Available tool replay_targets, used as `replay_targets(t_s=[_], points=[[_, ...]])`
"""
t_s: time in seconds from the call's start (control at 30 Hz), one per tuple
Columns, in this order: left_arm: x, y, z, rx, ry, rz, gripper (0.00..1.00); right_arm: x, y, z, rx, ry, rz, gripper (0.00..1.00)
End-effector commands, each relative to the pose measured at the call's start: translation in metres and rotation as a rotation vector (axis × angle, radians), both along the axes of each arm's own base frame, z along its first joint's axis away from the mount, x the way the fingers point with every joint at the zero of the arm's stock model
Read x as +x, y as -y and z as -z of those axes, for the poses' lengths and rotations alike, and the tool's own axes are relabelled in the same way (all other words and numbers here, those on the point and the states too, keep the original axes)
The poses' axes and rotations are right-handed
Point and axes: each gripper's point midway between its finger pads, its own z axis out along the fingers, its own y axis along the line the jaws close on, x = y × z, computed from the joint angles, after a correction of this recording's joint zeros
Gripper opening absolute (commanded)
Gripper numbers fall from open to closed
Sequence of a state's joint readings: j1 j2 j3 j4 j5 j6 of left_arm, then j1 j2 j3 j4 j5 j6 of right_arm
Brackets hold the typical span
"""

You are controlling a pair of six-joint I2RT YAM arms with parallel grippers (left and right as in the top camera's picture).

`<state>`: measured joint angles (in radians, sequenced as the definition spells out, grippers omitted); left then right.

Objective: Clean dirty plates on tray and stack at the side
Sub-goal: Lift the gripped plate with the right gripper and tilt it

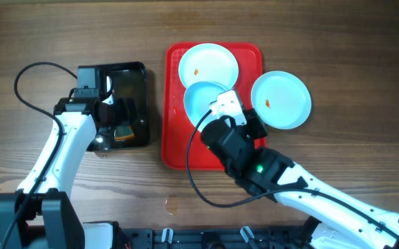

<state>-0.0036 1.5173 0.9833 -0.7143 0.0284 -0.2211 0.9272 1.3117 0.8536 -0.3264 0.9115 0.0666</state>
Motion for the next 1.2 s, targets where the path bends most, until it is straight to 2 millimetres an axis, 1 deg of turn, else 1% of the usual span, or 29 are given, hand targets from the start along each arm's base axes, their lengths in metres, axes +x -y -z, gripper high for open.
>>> replay_targets(t_s=[0.0, 0.1, 0.23, 0.37, 0.47, 0.53, 0.57, 0.6, 0.63, 0.7, 0.8, 0.9, 0.93, 0.97, 1.0, 1.07, 1.1, 1.17], points=[[0.000, 0.000, -0.003, -0.002, 0.010, 0.006, 1.00, -0.004, 0.002, -0.034, -0.063, 0.121, 0.046, 0.04], [0.000, 0.000, -0.003, -0.002, 0.010, 0.006, 1.00, -0.012, -0.006, -0.037, -0.083, 0.138, 0.020, 0.04], [0.000, 0.000, -0.003, -0.002, 0.010, 0.006, 1.00, -0.015, -0.003, -0.044, -0.112, 0.173, 0.047, 0.04], [0.000, 0.000, -0.003, -0.002, 0.010, 0.005, 1.00, -0.016, -0.004, -0.045, -0.149, 0.169, 0.033, 0.04], [0.000, 0.000, -0.003, -0.002, 0.011, 0.005, 1.00, -0.014, -0.004, -0.044, -0.142, 0.165, 0.031, 0.04], [0.000, 0.000, -0.003, -0.002, 0.011, 0.005, 1.00, -0.017, -0.005, -0.050, -0.180, 0.181, 0.021, 0.04], [0.000, 0.000, -0.003, -0.002, 0.010, 0.005, 1.00, -0.019, -0.008, -0.053, -0.170, 0.192, 0.016, 0.04], [0.000, 0.000, -0.003, -0.002, 0.010, 0.006, 1.00, -0.017, -0.020, -0.048, -0.123, 0.169, -0.038, 0.04], [0.000, 0.000, -0.003, -0.002, 0.011, 0.005, 1.00, -0.015, -0.023, -0.047, -0.134, 0.158, -0.059, 0.04], [0.000, 0.000, -0.003, -0.002, 0.011, 0.005, 1.00, -0.021, -0.022, -0.058, -0.130, 0.200, -0.041, 0.04], [0.000, 0.000, -0.003, -0.002, 0.011, 0.006, 1.00, -0.021, -0.033, -0.053, -0.100, 0.177, -0.093, 0.04], [0.000, 0.000, -0.003, -0.002, 0.011, 0.005, 1.00, -0.024, -0.025, -0.063, -0.130, 0.217, -0.045, 0.04], [0.000, 0.000, -0.003, -0.002, 0.010, 0.005, 1.00, -0.024, -0.029, -0.061, -0.119, 0.206, -0.066, 0.04], [0.000, 0.000, -0.003, -0.002, 0.011, 0.005, 1.00, -0.022, -0.034, -0.054, -0.108, 0.179, -0.099, 0.04], [0.000, 0.000, -0.003, -0.002, 0.010, 0.005, 1.00, -0.020, -0.034, -0.052, -0.109, 0.171, -0.099, 0.04], [0.000, 0.000, -0.003, -0.002, 0.011, 0.005, 1.00, -0.022, -0.026, -0.061, -0.121, 0.209, -0.051, 0.04], [0.000, 0.000, -0.003, -0.002, 0.010, 0.005, 1.00, -0.023, -0.027, -0.062, -0.110, 0.213, -0.053, 0.04], [0.000, 0.000, -0.003, -0.002, 0.011, 0.005, 1.00, -0.020, -0.037, -0.053, -0.085, 0.173, -0.108, 0.03]])
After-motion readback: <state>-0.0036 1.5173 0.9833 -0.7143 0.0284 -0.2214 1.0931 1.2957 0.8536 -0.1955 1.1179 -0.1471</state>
